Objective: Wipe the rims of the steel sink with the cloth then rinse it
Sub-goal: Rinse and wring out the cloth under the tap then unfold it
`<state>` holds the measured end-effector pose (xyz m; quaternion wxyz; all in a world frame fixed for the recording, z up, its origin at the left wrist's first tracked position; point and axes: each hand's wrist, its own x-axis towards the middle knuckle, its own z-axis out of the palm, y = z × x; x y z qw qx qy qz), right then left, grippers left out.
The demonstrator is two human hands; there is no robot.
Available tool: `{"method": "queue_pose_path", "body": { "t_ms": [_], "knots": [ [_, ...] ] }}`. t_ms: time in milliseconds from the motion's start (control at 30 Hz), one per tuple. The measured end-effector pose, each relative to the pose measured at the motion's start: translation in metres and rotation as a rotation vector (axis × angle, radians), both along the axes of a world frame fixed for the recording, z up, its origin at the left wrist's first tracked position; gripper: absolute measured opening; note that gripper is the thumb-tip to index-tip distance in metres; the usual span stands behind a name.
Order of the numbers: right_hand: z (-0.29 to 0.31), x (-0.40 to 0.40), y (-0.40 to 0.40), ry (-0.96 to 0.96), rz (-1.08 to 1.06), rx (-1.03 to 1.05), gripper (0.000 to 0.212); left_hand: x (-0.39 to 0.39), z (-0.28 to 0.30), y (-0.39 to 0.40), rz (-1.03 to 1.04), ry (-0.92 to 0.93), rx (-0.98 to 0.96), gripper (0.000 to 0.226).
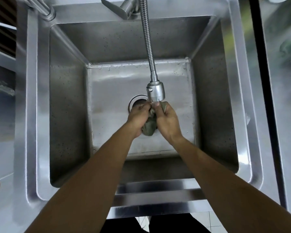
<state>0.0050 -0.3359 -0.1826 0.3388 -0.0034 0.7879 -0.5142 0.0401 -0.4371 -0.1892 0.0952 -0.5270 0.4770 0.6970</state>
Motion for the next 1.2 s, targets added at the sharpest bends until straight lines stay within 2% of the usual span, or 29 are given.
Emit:
{"method": "queue_pose_path", "body": {
  "t_ms": [100, 233, 300, 400, 467, 533, 633, 700, 867, 1000, 1100, 1200],
  "knots": [
    [0.006, 0.002, -0.010, 0.067, -0.118, 0.073, 0.033, -0.010, 0.004, 0.015, 0.074, -0.025, -0.007, 0.016],
    [0.004, -0.010, -0.023, -0.054, -0.233, 0.093, 0.036, -0.011, 0.005, 0.020, 0.112, -0.053, 0.008, 0.018],
    [0.005, 0.004, -0.029, -0.098, -0.201, 0.095, 0.035, -0.011, 0.001, 0.006, 0.191, -0.030, -0.047, 0.018],
    [0.008, 0.010, -0.033, -0.083, -0.090, 0.087, 0.027, -0.014, 0.000, -0.005, 0.305, -0.029, -0.007, 0.025],
    [0.004, -0.017, -0.027, -0.006, -0.057, 0.159, 0.025, -0.016, 0.005, 0.006, 0.199, -0.020, 0.041, 0.017],
    [0.003, -0.033, -0.021, 0.055, -0.056, 0.194, 0.031, -0.017, 0.006, 0.014, 0.083, -0.044, 0.028, 0.015],
    [0.005, -0.008, -0.025, 0.076, 0.000, 0.175, 0.034, -0.014, 0.005, 0.003, 0.162, -0.048, -0.027, 0.026],
    [0.004, 0.007, -0.024, 0.042, 0.049, 0.155, 0.037, -0.011, 0.003, -0.002, 0.211, -0.048, 0.017, 0.028],
    [-0.002, -0.023, -0.013, 0.018, 0.029, 0.179, 0.028, -0.005, 0.004, 0.013, -0.054, -0.050, -0.038, 0.028],
    [-0.002, -0.005, -0.018, -0.034, 0.113, 0.072, 0.018, -0.004, -0.007, -0.012, 0.128, -0.015, -0.047, 0.032],
    [-0.002, -0.017, -0.016, -0.070, -0.083, 0.004, 0.009, 0.000, -0.013, -0.016, 0.065, 0.024, 0.099, 0.030],
    [0.000, -0.027, -0.008, -0.116, -0.269, -0.009, 0.021, 0.002, -0.013, -0.011, -0.046, 0.024, 0.155, 0.015]
  ]
}}
